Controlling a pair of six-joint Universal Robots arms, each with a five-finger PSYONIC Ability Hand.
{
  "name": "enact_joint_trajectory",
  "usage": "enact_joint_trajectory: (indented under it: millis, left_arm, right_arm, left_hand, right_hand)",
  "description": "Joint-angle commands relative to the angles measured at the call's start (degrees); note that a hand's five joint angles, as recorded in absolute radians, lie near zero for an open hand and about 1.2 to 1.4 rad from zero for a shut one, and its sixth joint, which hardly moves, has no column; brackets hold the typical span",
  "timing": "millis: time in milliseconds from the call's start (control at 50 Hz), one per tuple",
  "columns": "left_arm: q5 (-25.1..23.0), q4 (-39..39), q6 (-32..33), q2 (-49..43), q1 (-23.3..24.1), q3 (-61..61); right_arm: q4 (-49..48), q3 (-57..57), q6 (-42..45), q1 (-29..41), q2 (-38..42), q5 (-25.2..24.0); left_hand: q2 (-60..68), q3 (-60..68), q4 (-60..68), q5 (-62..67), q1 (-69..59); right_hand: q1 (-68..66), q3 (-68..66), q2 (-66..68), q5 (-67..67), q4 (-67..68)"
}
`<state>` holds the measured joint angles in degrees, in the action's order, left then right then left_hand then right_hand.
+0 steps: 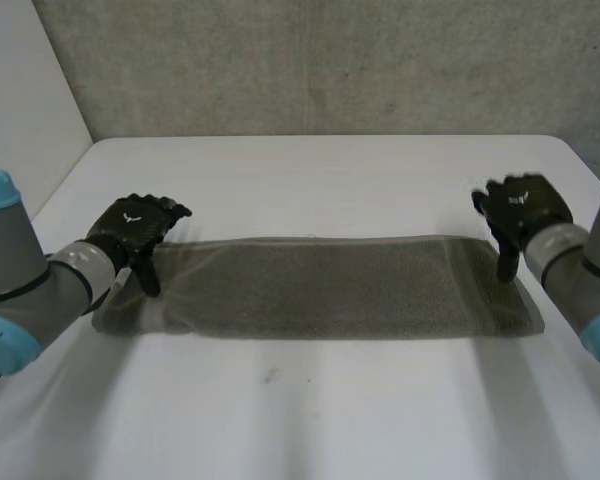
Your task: Fold the towel.
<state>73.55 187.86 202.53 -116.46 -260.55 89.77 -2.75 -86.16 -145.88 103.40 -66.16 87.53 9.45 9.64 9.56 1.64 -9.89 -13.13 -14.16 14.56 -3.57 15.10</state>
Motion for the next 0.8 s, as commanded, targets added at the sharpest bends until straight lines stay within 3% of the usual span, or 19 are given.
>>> enact_joint_trajectory:
  millis: [20, 100, 340, 360, 380, 420, 440, 460, 640, 800]
  left_arm:
    - [0.1, 5.41, -4.59, 4.74, -0.22, 7.96]
    - [0.01, 6.11, -6.79, 5.36, -0.4, 8.76]
    - [0.01, 6.2, -7.06, 5.36, -0.75, 8.93]
    - [0.01, 6.2, -7.06, 5.36, -0.75, 8.93]
    - [0.01, 6.2, -7.06, 5.36, -0.75, 8.93]
    - [0.01, 6.2, -7.06, 5.36, -0.75, 8.93]
    - [0.01, 6.2, -7.06, 5.36, -0.75, 8.93]
    - [0.01, 6.2, -7.06, 5.36, -0.75, 8.93]
    - [0.01, 6.2, -7.06, 5.45, -0.75, 9.02]
    - [0.01, 6.2, -7.06, 5.63, -0.84, 9.02]
  right_arm:
    - [-0.85, -10.51, 0.16, -4.6, -1.34, -4.03]
    - [-1.2, -11.84, -0.01, -6.45, 0.32, -7.28]
    - [-5.69, -10.96, 0.86, -6.89, 4.9, -7.55]
    - [-6.21, -10.79, 0.95, -6.98, 5.33, -7.47]
    - [-6.21, -10.79, 0.95, -6.98, 5.34, -7.47]
    - [-7.09, -10.35, 0.95, -7.86, 5.6, -7.29]
    - [-7.09, -10.35, 0.95, -7.86, 5.6, -7.29]
    - [-7.27, -10.09, 1.04, -8.38, 5.95, -7.29]
    - [-6.13, -7.71, 5.61, -14.37, 7.01, -5.27]
    - [-6.04, -9.12, 13.42, -24.63, 0.25, -4.65]
  left_hand:
    - [0.55, 0.36, 0.44, -1.64, -0.11]
    - [0.55, 0.36, 0.44, -1.64, -0.11]
    - [0.55, 0.36, 0.44, -1.64, -0.11]
    - [0.55, 0.36, 0.44, -1.64, -0.11]
    - [0.55, 0.36, 0.44, -1.64, -0.11]
    - [0.55, 0.36, 0.44, -1.64, -0.11]
    - [0.55, 0.36, 0.44, -1.64, -0.11]
    - [0.55, 0.36, 0.44, -1.64, -0.11]
    - [0.55, 0.36, 0.44, -1.64, -0.11]
    - [0.55, 0.36, 0.44, -1.64, -0.11]
  right_hand:
    - [-0.64, 0.39, -0.78, -0.2, -1.33]
    - [-4.68, -3.65, 3.25, -4.23, 2.7]
    - [-24.71, -23.68, 23.28, -24.27, 22.74]
    - [-35.03, -34.0, 33.61, -34.59, 33.06]
    - [-35.14, -34.11, 33.71, -34.7, 33.16]
    - [-57.41, -56.38, 55.98, -56.96, 55.43]
    - [-57.51, -56.48, 56.08, -57.07, 55.54]
    - [-66.78, -65.75, 65.35, -66.34, 64.8]
    - [-66.87, -65.84, 65.44, -66.43, 64.9]
    - [-66.87, -65.84, 65.44, -66.43, 64.9]
